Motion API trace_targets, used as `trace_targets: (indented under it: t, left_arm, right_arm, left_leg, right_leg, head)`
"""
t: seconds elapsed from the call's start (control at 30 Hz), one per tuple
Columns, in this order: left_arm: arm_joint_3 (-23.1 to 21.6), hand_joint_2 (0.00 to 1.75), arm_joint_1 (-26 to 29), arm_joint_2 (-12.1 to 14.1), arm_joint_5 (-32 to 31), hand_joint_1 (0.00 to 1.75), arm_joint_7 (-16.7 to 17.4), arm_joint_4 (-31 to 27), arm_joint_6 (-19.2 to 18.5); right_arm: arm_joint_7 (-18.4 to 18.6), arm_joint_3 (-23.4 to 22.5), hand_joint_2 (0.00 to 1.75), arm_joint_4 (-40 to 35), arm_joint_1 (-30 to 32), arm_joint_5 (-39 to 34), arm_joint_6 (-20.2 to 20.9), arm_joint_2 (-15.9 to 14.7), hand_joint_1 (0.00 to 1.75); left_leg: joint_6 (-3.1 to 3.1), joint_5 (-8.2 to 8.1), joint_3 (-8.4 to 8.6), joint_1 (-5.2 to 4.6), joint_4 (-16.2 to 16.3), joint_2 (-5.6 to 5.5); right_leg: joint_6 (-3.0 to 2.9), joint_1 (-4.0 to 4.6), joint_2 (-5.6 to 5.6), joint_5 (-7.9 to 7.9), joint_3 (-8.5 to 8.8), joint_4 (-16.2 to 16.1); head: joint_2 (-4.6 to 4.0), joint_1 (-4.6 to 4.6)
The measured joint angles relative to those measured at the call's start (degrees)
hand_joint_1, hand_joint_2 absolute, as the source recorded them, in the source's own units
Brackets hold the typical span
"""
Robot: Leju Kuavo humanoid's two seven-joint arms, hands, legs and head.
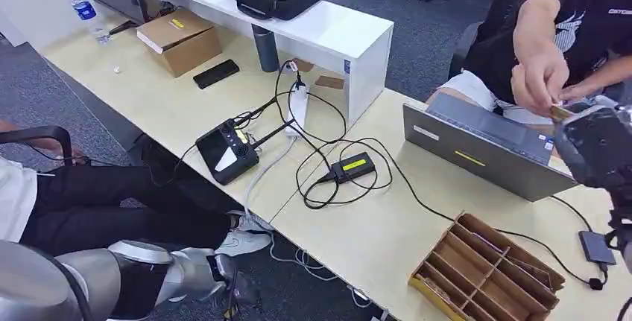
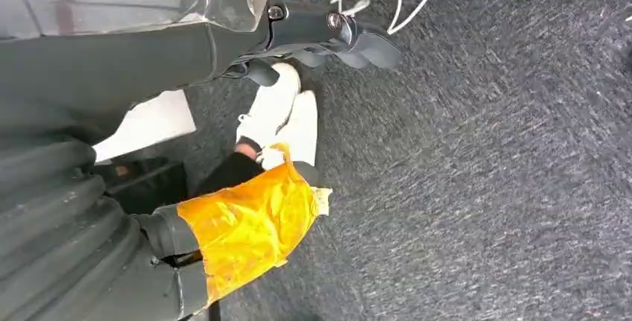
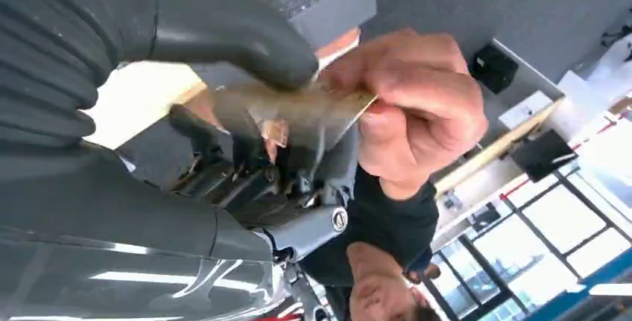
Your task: Pass the card to the sensor for recognition and then transmit it.
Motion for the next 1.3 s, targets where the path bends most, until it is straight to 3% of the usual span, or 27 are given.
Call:
trace_targets:
  t: [0.2,0.33,0.67,0.8,1.13,1.3]
  left_arm:
    - [1.36,1.75,0.21,-0.09,-1.16,0.0,0.0,0.0,0.0]
    - [3.0,1.75,1.66,0.04,-1.11,0.0,0.37,0.0,0.39]
    - [6.38,1.75,7.64,1.33,1.62,0.0,2.69,-0.02,3.54]
    - [7.21,1.75,10.15,1.83,3.63,0.0,4.13,-0.24,5.27]
    - [7.21,1.75,12.87,2.99,6.95,0.0,5.22,-0.94,7.08]
    - [7.12,1.75,13.15,3.54,8.24,0.0,5.31,-1.42,7.3]
  right_arm:
    - [-1.07,0.66,1.75,0.44,0.73,0.94,0.77,0.5,0.0]
    - [-2.91,0.92,1.75,-3.72,4.17,0.28,0.61,0.04,0.0]
    - [-4.24,-0.55,1.75,-20.03,18.0,-11.99,4.88,-5.21,0.0]
    - [-4.02,-2.71,1.75,-23.38,23.57,-14.78,4.31,-7.89,0.0]
    - [-5.09,-5.33,1.75,-26.16,32.79,-13.83,3.15,-11.39,0.0]
    - [-4.92,-5.05,1.75,-26.14,34.22,-5.83,-1.89,-12.04,0.0]
  left_leg:
    - [0.0,0.0,-0.02,0.0,0.0,-0.01]
    - [0.0,-0.02,-0.01,0.0,0.0,0.03]
    - [0.03,-0.11,-0.04,0.01,-0.01,0.03]
    - [0.04,-0.11,-0.06,0.0,-0.01,0.01]
    - [0.05,-0.12,-0.06,0.01,-0.01,0.02]
    - [0.05,-0.12,-0.07,0.0,-0.02,0.02]
  right_leg:
    - [-0.01,0.0,-0.01,-0.01,-0.01,0.0]
    - [-0.01,0.0,0.04,-0.02,-0.03,-0.02]
    - [0.0,0.01,0.03,-0.06,-0.05,-0.1]
    - [0.01,0.0,0.01,-0.08,-0.04,-0.11]
    - [0.01,0.0,0.02,-0.08,-0.05,-0.1]
    - [0.01,0.0,0.01,-0.08,-0.05,-0.09]
  head:
    - [0.0,0.0]
    - [0.0,-0.02]
    - [0.0,-0.02]
    - [0.0,0.0]
    - [0.0,-0.04]
    - [0.0,0.0]
